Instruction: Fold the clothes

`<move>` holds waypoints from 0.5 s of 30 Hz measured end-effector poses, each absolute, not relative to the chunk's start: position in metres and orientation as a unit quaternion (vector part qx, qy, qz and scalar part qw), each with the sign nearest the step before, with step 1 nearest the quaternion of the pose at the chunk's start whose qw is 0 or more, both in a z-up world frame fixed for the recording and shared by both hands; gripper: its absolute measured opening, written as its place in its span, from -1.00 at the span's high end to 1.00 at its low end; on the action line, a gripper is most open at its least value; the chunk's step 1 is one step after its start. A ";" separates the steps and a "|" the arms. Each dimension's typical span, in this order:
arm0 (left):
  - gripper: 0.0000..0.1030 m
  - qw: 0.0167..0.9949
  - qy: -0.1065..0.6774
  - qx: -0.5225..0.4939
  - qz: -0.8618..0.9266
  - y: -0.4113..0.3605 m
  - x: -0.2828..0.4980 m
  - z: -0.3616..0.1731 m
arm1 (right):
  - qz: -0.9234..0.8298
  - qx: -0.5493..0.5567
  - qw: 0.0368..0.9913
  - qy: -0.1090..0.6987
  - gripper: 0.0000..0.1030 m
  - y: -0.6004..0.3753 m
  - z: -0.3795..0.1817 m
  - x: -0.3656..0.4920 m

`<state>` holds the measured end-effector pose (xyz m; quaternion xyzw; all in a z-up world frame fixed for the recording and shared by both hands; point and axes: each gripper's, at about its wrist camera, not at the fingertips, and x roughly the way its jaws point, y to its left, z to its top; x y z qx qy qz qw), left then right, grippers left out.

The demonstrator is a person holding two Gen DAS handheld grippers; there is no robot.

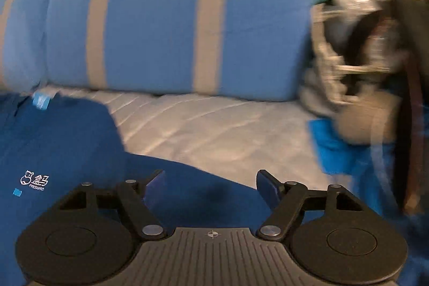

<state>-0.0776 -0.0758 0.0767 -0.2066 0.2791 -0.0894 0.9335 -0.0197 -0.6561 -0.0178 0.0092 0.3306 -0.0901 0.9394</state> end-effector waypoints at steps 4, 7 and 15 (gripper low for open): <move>-0.42 0.933 0.280 -0.209 -0.087 -0.076 -0.077 0.076 | -0.073 0.001 0.927 0.367 -0.28 -0.648 -0.041 0.022; -0.42 0.933 0.281 -0.209 -0.086 -0.076 -0.077 0.076 | -0.070 -0.016 0.921 0.382 0.19 -0.643 -0.052 0.035; -0.42 0.932 0.280 -0.210 -0.090 -0.075 -0.077 0.075 | -0.152 -0.062 0.932 0.324 0.87 -0.648 -0.024 0.013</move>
